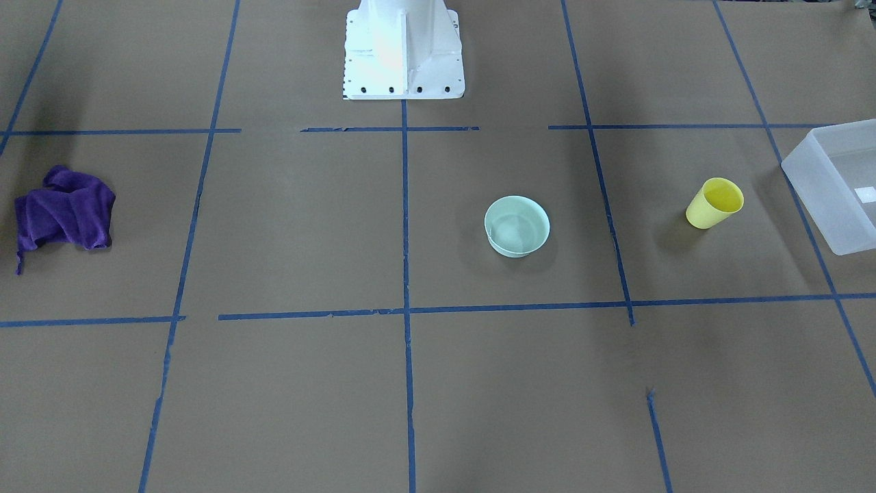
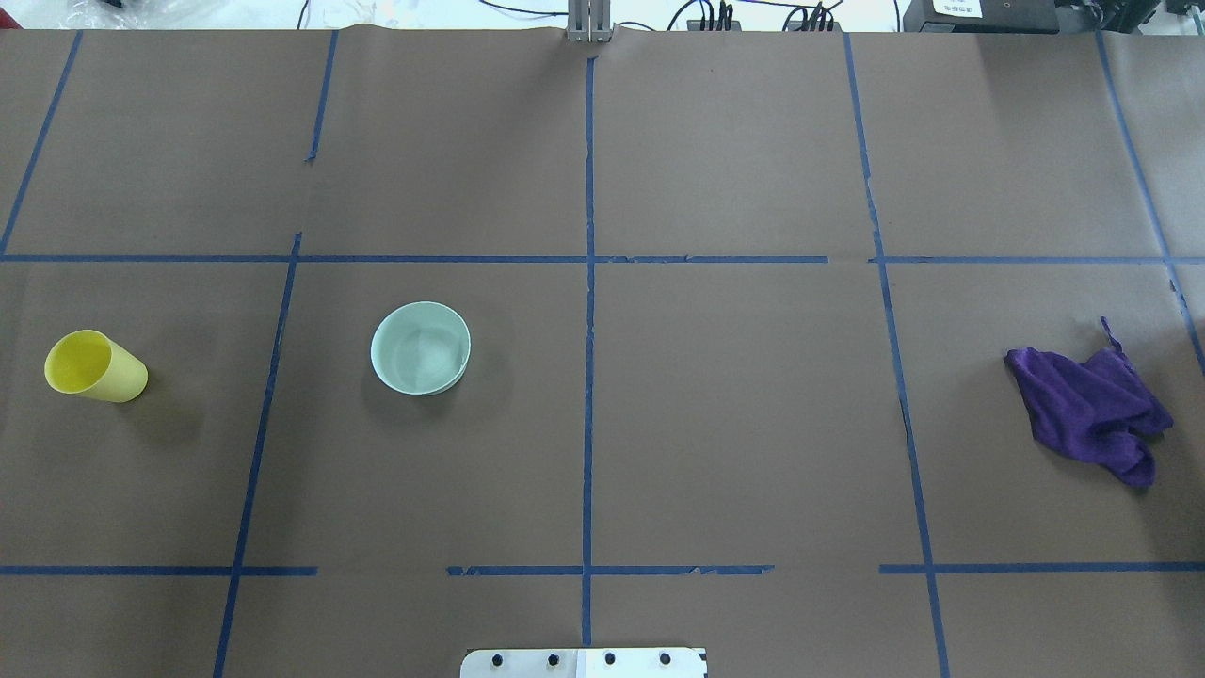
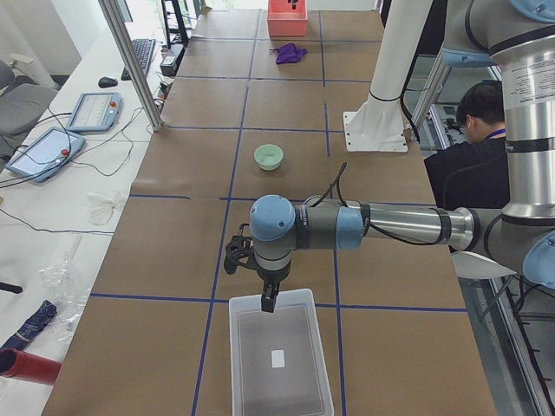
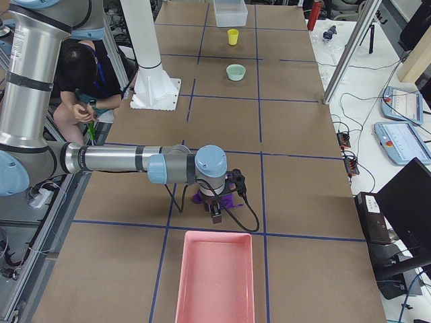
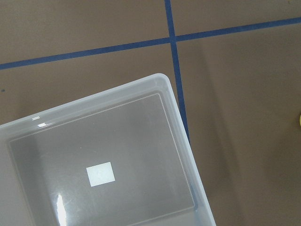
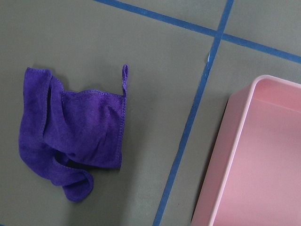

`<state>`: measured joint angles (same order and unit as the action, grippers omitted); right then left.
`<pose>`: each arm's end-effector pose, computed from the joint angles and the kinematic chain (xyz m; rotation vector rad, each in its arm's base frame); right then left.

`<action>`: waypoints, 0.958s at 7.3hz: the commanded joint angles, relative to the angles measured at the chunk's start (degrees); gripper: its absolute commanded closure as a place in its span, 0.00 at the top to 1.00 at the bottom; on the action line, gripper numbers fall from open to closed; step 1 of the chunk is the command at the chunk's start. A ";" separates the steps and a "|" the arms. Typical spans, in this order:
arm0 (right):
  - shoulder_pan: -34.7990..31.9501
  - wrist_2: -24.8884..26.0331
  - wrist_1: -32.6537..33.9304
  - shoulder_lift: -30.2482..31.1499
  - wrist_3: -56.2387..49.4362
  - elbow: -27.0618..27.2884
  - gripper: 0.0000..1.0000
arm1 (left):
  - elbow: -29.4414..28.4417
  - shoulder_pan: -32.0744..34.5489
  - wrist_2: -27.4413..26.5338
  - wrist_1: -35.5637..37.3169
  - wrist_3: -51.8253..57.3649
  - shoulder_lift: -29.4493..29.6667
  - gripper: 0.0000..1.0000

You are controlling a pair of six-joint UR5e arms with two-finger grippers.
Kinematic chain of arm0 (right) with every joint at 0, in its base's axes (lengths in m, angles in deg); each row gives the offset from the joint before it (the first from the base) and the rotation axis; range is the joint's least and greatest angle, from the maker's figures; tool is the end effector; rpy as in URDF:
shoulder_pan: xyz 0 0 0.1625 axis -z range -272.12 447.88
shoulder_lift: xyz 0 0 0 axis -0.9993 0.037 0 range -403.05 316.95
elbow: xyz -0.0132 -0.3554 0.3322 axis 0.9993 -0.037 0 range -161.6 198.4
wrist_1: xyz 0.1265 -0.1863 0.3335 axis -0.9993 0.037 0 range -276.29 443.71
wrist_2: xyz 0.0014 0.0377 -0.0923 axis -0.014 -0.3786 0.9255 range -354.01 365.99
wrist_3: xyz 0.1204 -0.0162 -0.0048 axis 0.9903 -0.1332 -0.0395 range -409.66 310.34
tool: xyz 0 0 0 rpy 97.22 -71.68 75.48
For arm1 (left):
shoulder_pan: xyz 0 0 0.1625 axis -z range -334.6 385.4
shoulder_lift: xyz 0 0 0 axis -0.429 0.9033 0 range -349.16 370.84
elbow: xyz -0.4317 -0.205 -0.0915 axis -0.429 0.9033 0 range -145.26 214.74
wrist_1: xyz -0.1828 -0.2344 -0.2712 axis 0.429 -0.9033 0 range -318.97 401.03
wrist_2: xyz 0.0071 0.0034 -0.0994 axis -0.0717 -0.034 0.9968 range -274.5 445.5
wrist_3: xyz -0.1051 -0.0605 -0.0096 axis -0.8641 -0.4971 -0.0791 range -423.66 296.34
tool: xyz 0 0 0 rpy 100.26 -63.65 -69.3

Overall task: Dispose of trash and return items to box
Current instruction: 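Move the left gripper toward the yellow cup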

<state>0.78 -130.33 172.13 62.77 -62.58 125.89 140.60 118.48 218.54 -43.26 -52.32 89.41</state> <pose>0.0275 -0.3530 0.6979 0.1244 -0.8032 -0.2837 -0.0705 -0.3765 0.7012 0.0731 0.7484 0.1289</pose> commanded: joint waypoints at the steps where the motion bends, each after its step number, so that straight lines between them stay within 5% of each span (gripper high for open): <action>1: 0.00 0.00 0.00 -0.26 0.09 0.09 1.00 | 0.74 0.00 0.03 -0.17 0.09 0.09 1.00; 5: 0.00 0.18 -0.09 -0.35 -0.26 0.44 1.00 | 0.75 -0.09 -0.06 -7.70 -0.09 0.18 1.00; 7: 0.09 0.18 -5.85 -0.53 0.35 0.44 1.00 | -1.69 -0.35 0.03 -22.76 -0.35 1.31 1.00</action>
<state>0.83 -130.16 170.17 62.30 -62.54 126.40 140.56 118.23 218.46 -56.30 -52.38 90.13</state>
